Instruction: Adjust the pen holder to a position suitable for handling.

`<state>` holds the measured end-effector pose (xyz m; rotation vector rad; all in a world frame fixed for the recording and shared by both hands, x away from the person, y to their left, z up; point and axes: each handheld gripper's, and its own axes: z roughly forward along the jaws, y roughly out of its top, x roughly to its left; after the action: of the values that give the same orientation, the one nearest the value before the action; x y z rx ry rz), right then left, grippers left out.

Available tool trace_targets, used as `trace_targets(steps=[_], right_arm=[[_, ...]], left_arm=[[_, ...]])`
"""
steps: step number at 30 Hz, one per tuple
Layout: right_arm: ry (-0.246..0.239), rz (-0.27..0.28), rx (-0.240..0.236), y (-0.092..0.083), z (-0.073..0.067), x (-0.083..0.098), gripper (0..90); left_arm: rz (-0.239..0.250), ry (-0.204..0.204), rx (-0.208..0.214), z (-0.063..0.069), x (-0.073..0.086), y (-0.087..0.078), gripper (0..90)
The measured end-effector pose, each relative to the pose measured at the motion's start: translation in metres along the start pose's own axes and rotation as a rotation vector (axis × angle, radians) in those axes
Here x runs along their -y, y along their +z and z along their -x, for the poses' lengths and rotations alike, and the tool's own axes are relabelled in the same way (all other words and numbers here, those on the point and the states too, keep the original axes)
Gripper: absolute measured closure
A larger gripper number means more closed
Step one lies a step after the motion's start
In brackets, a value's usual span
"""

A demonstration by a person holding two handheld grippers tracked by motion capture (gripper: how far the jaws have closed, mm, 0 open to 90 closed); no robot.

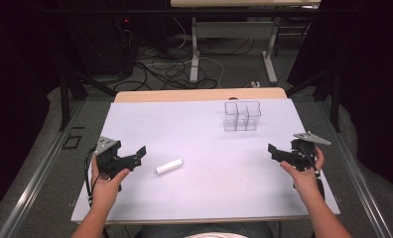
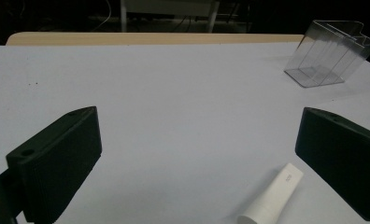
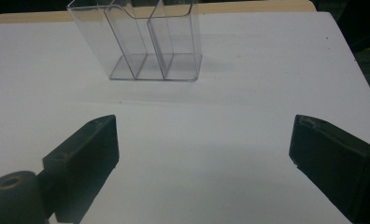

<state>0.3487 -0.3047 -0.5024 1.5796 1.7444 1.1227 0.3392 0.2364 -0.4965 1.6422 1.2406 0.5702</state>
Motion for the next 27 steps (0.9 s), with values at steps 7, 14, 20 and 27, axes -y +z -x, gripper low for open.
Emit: trace_targets(steps=[7,14,20,27], right_arm=[[-0.002,-0.001,-0.011,0.003,-0.002,-0.005,15.0],[-0.01,-0.01,-0.026,0.011,-0.003,-0.015,21.5],[-0.038,-0.06,-0.051,0.018,-0.002,-0.033,26.6],[-0.086,-0.072,-0.094,0.024,-0.004,-0.055,28.7]], left_arm=[[-0.022,-0.028,-0.012,-0.002,0.002,0.001,0.7],[-0.008,-0.036,-0.017,-0.004,0.003,-0.004,0.7],[-0.002,-0.035,-0.039,-0.005,0.003,-0.007,0.7],[-0.014,-0.034,-0.05,-0.006,0.005,-0.009,0.7]])
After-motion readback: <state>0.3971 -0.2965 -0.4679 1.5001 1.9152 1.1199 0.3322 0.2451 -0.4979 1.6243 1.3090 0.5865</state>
